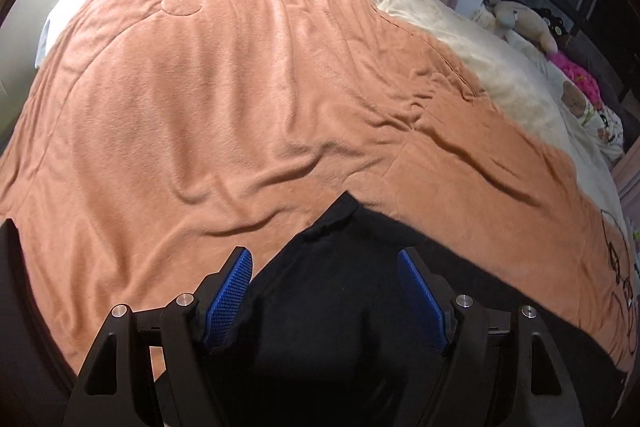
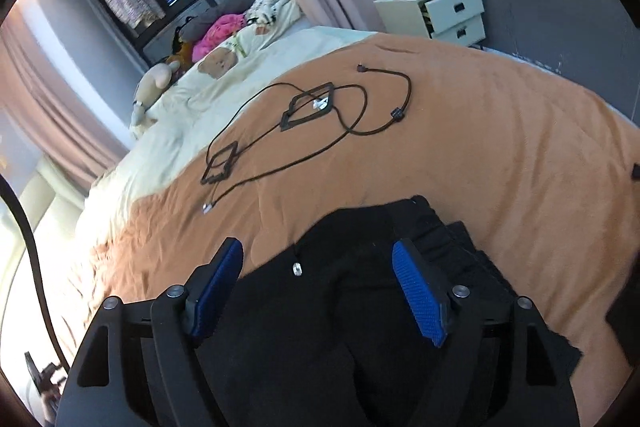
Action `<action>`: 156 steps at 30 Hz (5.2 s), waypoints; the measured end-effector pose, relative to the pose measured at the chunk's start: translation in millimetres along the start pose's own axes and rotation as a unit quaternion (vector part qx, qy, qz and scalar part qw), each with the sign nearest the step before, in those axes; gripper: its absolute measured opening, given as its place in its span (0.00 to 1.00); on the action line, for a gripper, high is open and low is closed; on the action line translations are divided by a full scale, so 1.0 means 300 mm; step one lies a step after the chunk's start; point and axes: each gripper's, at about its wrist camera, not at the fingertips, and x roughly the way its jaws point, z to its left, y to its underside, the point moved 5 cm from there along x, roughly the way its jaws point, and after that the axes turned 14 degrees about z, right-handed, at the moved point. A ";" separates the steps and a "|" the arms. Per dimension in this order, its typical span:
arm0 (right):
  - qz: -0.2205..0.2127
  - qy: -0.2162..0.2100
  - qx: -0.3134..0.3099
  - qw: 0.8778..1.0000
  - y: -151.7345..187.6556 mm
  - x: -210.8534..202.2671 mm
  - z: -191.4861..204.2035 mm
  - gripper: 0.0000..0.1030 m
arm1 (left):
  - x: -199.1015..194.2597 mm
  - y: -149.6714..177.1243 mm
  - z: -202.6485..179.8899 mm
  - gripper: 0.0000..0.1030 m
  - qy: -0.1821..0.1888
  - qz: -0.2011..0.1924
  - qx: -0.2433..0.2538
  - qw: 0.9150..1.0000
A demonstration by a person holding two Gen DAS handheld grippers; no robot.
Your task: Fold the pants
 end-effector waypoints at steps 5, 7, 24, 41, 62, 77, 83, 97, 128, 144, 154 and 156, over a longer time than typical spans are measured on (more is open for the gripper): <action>0.018 0.021 -0.031 0.999 0.095 -0.074 -0.039 0.74 | -0.068 0.087 0.050 0.75 -0.003 0.006 0.010 1.000; 0.023 0.027 -0.043 0.998 0.120 -0.110 -0.046 0.74 | -0.100 0.120 0.068 0.75 -0.003 0.007 0.014 1.000; 0.057 0.019 -0.065 0.996 0.336 -0.364 -0.123 0.74 | -0.156 0.441 0.210 0.60 0.055 0.058 -0.007 0.997; 0.102 -0.013 -0.032 0.994 0.469 -0.339 -0.299 0.74 | 0.052 0.541 0.228 0.52 0.114 0.113 -0.043 0.986; 0.060 -0.047 0.077 0.994 0.404 -0.239 -0.424 0.74 | 0.083 0.488 0.233 0.51 0.130 0.044 -0.091 0.986; 0.049 -0.035 0.061 0.996 0.343 -0.141 -0.374 0.09 | 0.099 0.452 0.203 0.13 0.096 0.020 -0.091 0.991; 0.014 -0.048 0.044 0.998 0.328 -0.251 -0.332 0.07 | 0.009 0.431 0.181 0.06 0.088 -0.022 -0.103 0.991; -0.014 -0.069 0.035 0.997 0.421 -0.489 -0.316 0.07 | -0.307 0.453 0.185 0.04 0.123 -0.055 -0.084 0.987; 0.006 -0.070 0.041 0.997 0.799 -0.846 -0.606 0.07 | -0.496 0.957 0.540 0.05 0.126 0.000 -0.089 0.988; 0.001 -0.052 0.071 0.996 0.825 -0.819 -0.621 0.06 | -0.355 1.137 0.703 0.30 0.131 0.053 -0.103 0.985; -0.011 -0.051 0.085 0.995 0.880 -0.805 -0.639 0.06 | -0.436 1.194 0.823 0.34 0.141 0.034 -0.110 0.983; -0.012 -0.046 0.082 0.995 0.887 -0.805 -0.644 0.06 | -0.419 1.187 0.820 0.34 0.144 0.043 -0.109 0.983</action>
